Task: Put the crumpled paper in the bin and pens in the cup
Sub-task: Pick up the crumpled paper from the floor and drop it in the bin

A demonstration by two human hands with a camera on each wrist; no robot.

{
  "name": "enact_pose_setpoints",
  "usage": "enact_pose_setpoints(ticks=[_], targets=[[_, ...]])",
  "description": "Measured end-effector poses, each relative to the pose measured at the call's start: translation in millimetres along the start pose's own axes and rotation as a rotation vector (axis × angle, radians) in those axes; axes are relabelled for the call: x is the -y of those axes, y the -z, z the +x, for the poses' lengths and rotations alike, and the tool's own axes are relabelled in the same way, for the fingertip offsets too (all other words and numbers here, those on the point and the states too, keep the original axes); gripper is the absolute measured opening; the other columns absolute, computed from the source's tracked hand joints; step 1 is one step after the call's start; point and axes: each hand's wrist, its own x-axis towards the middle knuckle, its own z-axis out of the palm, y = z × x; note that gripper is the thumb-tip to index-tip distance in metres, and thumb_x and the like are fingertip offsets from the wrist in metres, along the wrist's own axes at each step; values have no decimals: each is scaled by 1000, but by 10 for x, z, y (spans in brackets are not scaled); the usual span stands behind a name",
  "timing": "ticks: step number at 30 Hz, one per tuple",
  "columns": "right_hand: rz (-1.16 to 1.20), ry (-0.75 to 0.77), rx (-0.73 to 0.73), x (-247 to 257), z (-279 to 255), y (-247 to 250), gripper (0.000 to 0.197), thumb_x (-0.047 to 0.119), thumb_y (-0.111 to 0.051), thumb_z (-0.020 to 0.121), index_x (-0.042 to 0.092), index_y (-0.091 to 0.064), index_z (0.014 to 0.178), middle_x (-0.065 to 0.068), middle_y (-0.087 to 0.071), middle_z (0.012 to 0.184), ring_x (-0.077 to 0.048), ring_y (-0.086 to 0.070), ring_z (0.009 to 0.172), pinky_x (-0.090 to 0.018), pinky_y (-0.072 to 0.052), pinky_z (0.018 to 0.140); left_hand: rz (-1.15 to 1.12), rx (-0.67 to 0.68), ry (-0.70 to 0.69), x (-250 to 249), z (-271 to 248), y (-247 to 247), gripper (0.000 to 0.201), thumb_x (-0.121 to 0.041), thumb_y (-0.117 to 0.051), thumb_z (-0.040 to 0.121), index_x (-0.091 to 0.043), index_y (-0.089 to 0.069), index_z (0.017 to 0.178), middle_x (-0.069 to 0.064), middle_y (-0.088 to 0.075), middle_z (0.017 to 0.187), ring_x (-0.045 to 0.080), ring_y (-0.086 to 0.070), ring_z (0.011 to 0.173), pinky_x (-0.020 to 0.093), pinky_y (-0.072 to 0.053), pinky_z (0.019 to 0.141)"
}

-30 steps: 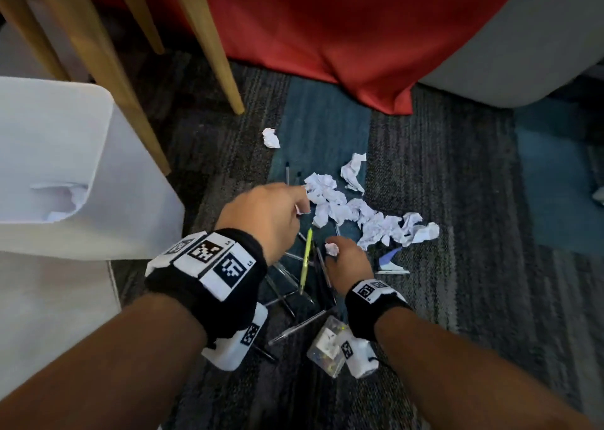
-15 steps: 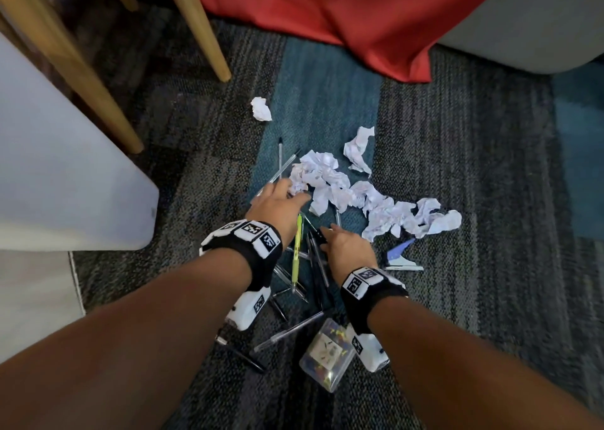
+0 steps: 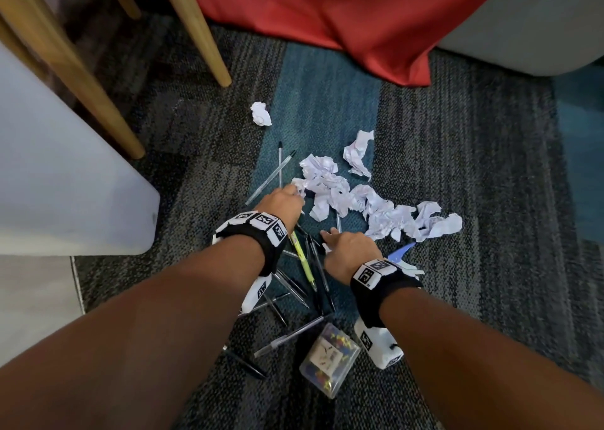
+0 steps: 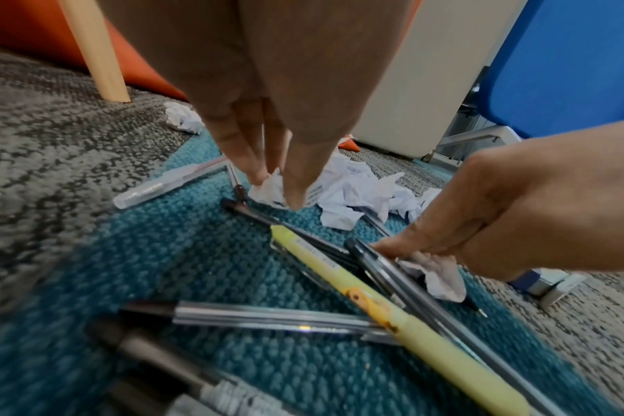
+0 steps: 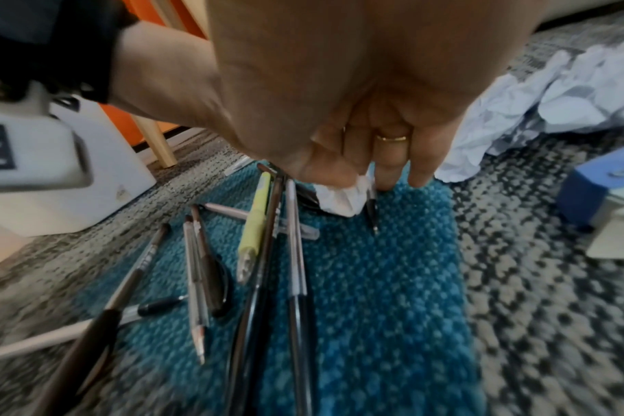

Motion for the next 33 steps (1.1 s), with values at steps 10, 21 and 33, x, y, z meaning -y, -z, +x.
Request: enact_pose_setpoints(ticks=[10, 21, 33], targets=[[-272, 52, -64, 95, -56, 37, 40, 3, -42, 92, 18, -55, 126, -10, -64, 119, -29, -62, 107, -39, -50, 93, -99, -110, -54, 41, -597, 419, 12, -10, -60, 86, -20, -60, 93, 1, -57, 109, 24, -55, 106, 38, -45, 96], [102, 47, -260, 249, -632, 328, 27, 17, -57, 86, 25, -69, 108, -12, -72, 100, -31, -66, 94, -40, -56, 78, -385, -218, -4, 122, -1337, 991, 20, -13, -62, 81, -25, -47, 88, -3, -47, 93, 24, -55, 88, 28, -33, 69], [454, 78, -353, 558, -1050, 533, 29, 28, -64, 91, 27, -67, 119, -3, -73, 106, -22, -67, 91, -23, -47, 74, -410, -330, 37, 201, -1848, 1498, 44, -22, -64, 86, -24, -54, 129, -5, -36, 98, 16, -51, 89, 28, -44, 87]])
